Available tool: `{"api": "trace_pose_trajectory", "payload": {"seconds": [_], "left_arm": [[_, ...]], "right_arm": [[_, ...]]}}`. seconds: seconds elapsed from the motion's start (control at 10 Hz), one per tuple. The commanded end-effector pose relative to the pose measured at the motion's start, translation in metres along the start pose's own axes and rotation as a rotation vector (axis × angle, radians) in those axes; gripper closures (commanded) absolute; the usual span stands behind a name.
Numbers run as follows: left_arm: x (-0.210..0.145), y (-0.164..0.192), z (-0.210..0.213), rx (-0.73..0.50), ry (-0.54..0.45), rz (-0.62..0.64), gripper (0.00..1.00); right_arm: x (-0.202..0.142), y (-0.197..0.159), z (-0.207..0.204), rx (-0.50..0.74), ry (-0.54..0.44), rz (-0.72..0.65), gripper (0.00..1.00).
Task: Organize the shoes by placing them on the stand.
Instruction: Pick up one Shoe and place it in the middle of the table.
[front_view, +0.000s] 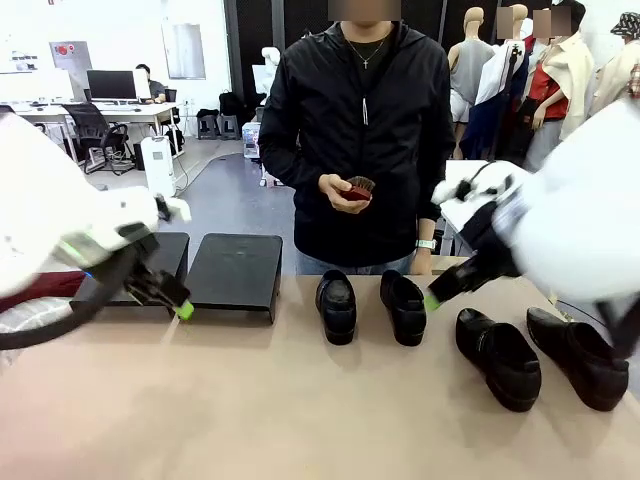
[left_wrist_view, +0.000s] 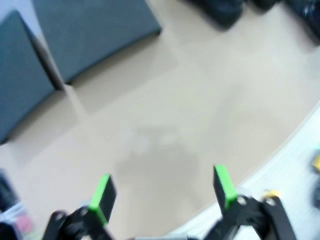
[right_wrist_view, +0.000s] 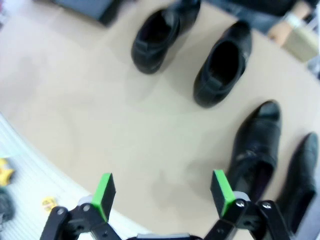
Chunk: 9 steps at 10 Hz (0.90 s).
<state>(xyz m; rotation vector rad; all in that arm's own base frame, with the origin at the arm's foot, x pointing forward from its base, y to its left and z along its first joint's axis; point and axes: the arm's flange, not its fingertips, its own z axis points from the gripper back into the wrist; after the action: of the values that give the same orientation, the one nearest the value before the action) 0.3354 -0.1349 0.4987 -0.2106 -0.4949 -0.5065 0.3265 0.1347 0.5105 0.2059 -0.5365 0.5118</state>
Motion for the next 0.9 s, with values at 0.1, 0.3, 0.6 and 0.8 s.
{"api": "trace_pose_trajectory", "payload": {"seconds": [0.1,0.3,0.6,0.8], "left_arm": [[-0.1,0.029,0.098,-0.304,-0.163,-0.005,0.0],[-0.145,0.052,0.099,-0.282,-0.176,0.007,0.0],[-0.09,0.069,0.16,-0.319,-0.192,0.008,0.0],[-0.09,0.069,0.16,-0.319,-0.192,0.008,0.0]], "right_arm": [[-0.082,-0.04,0.094,0.132,-0.068,-0.108,0.0],[-0.132,-0.082,0.123,0.15,-0.196,-0.247,0.0],[-0.097,-0.094,0.167,0.139,-0.191,-0.266,0.0],[-0.097,-0.094,0.167,0.139,-0.191,-0.266,0.0]]}}
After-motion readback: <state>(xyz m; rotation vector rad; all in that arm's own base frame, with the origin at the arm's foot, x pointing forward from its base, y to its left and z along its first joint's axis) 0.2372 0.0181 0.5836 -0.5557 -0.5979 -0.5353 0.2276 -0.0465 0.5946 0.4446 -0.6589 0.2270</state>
